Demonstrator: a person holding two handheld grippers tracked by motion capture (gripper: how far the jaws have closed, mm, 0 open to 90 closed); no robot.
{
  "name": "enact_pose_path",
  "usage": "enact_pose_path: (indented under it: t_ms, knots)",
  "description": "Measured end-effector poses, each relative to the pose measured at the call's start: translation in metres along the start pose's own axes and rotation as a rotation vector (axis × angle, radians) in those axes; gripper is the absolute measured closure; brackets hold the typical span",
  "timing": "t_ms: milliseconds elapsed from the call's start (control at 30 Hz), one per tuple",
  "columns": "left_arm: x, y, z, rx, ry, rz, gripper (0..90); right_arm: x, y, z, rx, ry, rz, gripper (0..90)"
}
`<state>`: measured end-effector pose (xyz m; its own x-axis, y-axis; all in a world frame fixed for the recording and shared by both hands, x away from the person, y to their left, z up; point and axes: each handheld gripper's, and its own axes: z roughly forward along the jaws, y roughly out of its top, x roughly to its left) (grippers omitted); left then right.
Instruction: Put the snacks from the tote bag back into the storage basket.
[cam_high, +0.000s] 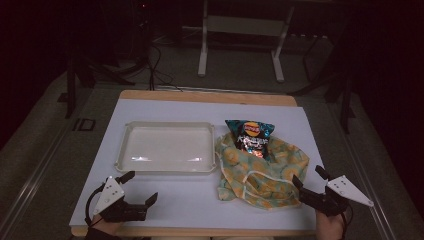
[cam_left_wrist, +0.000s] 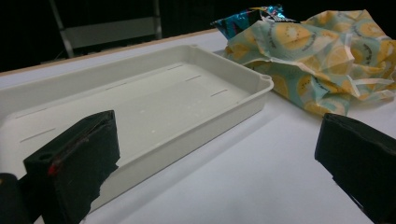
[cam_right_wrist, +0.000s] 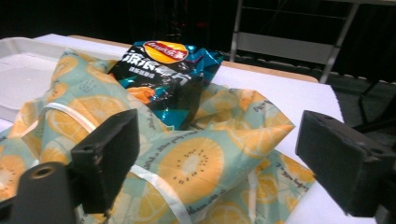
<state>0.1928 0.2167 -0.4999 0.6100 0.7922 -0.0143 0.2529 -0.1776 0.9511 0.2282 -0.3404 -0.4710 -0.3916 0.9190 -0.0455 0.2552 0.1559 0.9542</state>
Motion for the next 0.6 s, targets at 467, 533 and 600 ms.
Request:
enact_pose_path:
  t_ms: [467,533,600]
  knots:
    - [-0.0087,0.0017,0.0098,0.018,-0.049,0.040,0.4,-0.0001,0.0015,-0.0046,0.130,0.065,0.072,10.6]
    - [-0.0084,0.0019,0.0100,0.020,-0.048,0.038,0.4,0.0008,0.0040,-0.0044,0.127,0.053,0.066,10.6]
    - [-0.0087,0.0021,0.0102,0.021,-0.047,0.038,0.4,0.0022,0.0070,-0.0051,0.128,0.053,0.057,10.6]
